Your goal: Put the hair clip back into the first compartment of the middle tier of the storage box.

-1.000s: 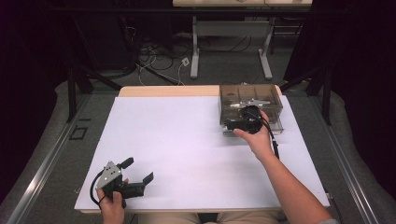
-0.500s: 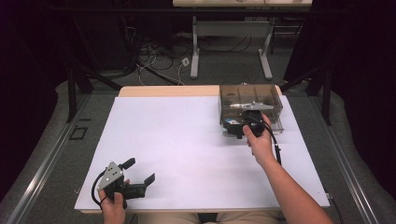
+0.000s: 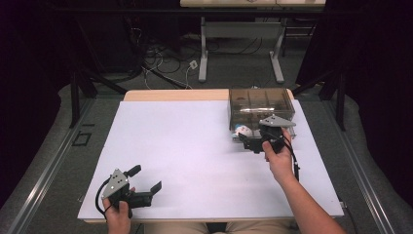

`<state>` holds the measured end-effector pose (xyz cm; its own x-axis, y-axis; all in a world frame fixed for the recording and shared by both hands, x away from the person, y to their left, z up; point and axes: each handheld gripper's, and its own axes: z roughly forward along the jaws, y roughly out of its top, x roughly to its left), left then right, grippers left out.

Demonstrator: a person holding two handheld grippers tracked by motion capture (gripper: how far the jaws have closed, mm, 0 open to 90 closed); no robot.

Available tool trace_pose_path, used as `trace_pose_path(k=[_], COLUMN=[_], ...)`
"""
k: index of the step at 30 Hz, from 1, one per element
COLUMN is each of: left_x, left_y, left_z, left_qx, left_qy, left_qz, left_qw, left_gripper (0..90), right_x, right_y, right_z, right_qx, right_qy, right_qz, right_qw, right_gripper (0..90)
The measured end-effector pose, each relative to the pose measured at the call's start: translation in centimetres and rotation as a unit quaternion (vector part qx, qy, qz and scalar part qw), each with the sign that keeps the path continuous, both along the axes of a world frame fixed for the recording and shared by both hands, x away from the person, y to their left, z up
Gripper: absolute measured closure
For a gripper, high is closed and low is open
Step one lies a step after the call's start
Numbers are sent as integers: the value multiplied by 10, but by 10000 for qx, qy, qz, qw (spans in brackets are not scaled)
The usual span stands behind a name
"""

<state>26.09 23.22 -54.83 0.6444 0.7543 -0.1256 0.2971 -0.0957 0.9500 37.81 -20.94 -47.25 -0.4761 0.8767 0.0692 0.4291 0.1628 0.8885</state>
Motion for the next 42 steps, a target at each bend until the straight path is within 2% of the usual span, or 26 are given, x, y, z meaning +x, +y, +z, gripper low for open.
trace_pose_path(k=[10,15,26,33,42], left_x=[-1,-1,-2,-3,-3], left_y=[-1,0,0,0,0], left_z=[0,0,1,1,1], left_qx=[7,51,68,49,45], left_qy=[10,-17,-11,9,3], left_qz=[-1,2,-11,6,25], left_qw=[10000,10000,10000,10000,10000], left_gripper=[5,4,4,5,5], right_x=[-22,-34,-56,-71,-81], right_y=[-18,-27,-43,-56,-72], right_z=[6,5,3,-5,-16], right_qx=[192,144,284,298,373], right_qy=[-213,-282,-403,-423,-394], right_qz=[-73,-71,-60,-158,-320], right_qw=[9996,9995,9988,9985,9980], right_gripper=[150,150,150,150,150])
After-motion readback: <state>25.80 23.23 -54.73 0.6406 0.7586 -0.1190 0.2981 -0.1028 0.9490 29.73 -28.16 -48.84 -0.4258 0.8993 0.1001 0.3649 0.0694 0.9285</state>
